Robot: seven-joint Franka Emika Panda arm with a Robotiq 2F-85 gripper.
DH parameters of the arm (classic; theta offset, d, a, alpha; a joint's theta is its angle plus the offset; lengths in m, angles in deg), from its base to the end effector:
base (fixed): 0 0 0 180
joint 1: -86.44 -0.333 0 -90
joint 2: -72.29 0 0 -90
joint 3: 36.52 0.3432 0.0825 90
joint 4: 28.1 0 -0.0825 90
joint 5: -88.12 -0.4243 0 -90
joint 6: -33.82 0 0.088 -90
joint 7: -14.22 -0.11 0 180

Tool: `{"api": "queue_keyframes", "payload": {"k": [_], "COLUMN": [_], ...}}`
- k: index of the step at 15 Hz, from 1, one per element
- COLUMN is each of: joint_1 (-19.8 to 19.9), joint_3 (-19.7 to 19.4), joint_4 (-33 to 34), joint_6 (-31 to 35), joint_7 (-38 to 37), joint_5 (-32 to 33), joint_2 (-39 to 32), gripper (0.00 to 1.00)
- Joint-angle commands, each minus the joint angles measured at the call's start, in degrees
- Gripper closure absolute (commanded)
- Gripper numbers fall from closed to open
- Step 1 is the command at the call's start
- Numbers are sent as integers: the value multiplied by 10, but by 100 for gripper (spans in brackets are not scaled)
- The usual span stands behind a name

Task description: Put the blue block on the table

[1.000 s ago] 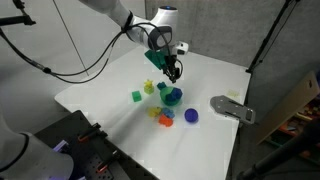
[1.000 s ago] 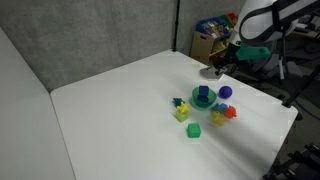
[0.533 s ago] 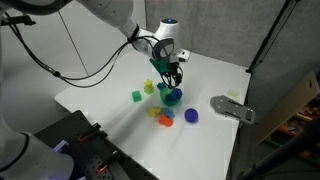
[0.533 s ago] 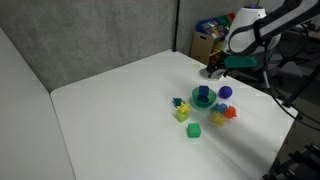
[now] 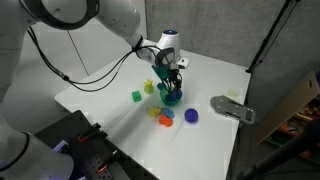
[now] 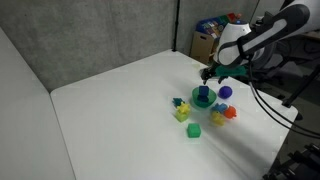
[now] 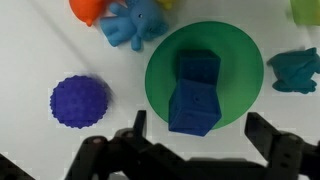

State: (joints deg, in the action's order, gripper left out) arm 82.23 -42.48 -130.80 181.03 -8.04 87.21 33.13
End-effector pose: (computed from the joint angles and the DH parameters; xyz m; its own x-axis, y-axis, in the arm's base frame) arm 0.7058 -0.0164 0.1652 0.9136 -0.3914 0.1104 -0.3953 -0.9184 0.0150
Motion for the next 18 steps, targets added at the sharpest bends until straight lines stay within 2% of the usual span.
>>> {"api": "queue_keyframes", "payload": {"k": [1,9,18], "joint_1": [-13,-18,-29], "joint_3": [-18,-18,-23], "joint_4": [59,135,199], "joint_6": [-15,-29,-88], "joint_7": [-15,-5,-7], "joint_5": [4,1,11], "joint_2": [-45,-109,-159], "gripper": [0,0,0]}}
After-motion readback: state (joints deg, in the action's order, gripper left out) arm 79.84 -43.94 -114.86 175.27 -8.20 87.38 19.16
